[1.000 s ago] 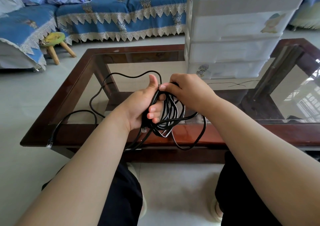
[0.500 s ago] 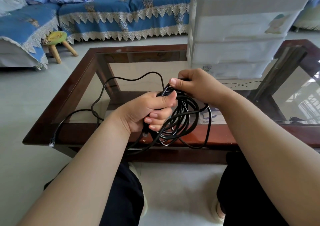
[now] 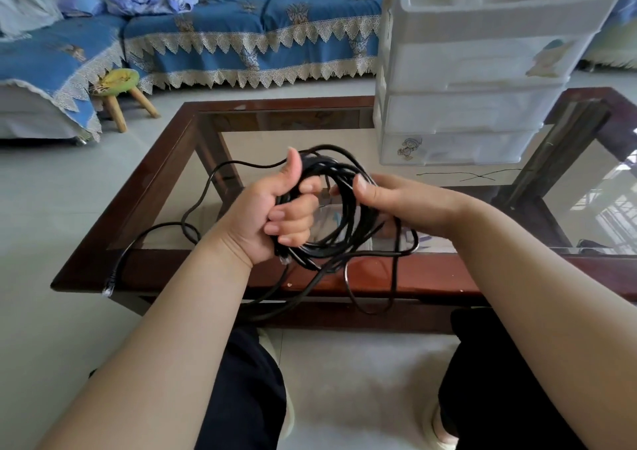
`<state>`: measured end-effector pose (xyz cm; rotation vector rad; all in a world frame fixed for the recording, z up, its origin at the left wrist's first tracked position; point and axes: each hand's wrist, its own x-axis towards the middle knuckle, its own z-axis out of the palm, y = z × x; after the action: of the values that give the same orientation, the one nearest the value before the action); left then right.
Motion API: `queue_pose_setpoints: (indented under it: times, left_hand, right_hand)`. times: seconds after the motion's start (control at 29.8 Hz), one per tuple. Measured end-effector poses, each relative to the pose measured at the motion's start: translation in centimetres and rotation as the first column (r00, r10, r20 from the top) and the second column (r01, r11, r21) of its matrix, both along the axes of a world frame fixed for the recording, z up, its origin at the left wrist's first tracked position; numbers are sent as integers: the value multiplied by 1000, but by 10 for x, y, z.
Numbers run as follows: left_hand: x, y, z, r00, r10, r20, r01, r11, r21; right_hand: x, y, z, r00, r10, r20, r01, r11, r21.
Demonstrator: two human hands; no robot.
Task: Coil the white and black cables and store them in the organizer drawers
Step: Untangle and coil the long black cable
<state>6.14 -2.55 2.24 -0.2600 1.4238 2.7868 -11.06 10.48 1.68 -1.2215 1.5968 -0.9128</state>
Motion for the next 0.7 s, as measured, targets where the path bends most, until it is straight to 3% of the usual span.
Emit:
queue_pose_setpoints:
  times: [0.07,0.13,0.2,0.23,0.3,0.47,0.7]
  left_hand:
    - [1,-4,0,997,70,-42,-68,997,46]
    - [-1,-2,-2,991,125,-55,-123,991,44]
    - [-5,4,-4,985,160,-58,-159,987,23]
    - [-8,8,-4,983,177,-53,-178,984,2]
    - [-14,15,-4,977,208,-39,-211,975,-70]
    - [-27,28,-4,974,224,-5,-219,944,-247]
    - [-33,27,-2,985,174,-9,-173,975,-141]
  right_hand:
    - [7,-1,-5,994,-23,107,20,999,26]
    - [15,-5,-11,921,-109,375,111,994,17]
    - [27,-9,-15,672,-177,719,210,977,44]
    - [32,-9,-16,557,-204,805,270,961,58]
    - [34,-9,-16,448,-281,849,394,914,95]
    - [29,-6,-12,464,-389,796,540,836,94]
    - [23,-1,-2,495,-384,780,565,824,47]
